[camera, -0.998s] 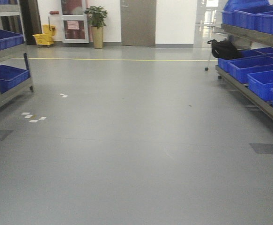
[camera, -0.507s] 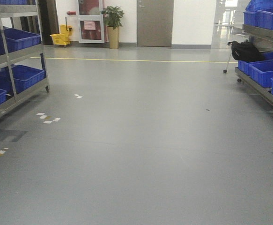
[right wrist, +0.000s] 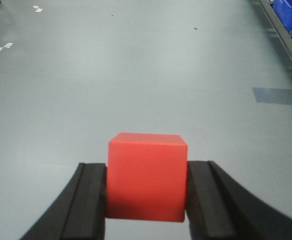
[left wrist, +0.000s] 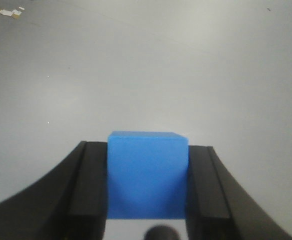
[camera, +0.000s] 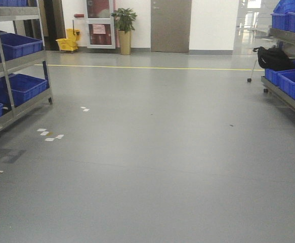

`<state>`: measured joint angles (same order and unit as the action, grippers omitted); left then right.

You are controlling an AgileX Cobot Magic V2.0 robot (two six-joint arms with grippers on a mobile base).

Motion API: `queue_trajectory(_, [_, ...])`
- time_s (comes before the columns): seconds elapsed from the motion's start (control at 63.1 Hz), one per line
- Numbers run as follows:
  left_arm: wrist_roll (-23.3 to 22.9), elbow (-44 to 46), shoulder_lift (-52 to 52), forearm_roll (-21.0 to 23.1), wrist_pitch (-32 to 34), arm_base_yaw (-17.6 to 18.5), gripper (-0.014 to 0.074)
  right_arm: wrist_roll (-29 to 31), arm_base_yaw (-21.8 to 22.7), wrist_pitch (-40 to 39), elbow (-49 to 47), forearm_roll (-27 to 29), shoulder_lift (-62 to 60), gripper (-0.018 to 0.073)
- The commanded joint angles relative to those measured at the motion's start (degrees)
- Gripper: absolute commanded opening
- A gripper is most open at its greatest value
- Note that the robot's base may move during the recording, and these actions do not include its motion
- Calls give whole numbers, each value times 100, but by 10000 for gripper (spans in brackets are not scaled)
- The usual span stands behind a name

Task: Sort and place red and blue blocks on shelf
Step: 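Drive the base down the aisle holding both cubes, then turn the base toward the shelf rack of blue bins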

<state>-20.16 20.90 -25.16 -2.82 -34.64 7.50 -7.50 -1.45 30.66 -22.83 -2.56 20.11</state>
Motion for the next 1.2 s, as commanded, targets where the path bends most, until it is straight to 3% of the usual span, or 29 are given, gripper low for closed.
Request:
queue_trajectory(0.0, [-43, 180, -20, -12, 459, 0, 125, 10, 27, -456, -168, -72, 30, 60])
queue_trajectory(1.188, [-43, 180, -20, -12, 459, 0, 125, 10, 27, -449, -168, -72, 30, 60])
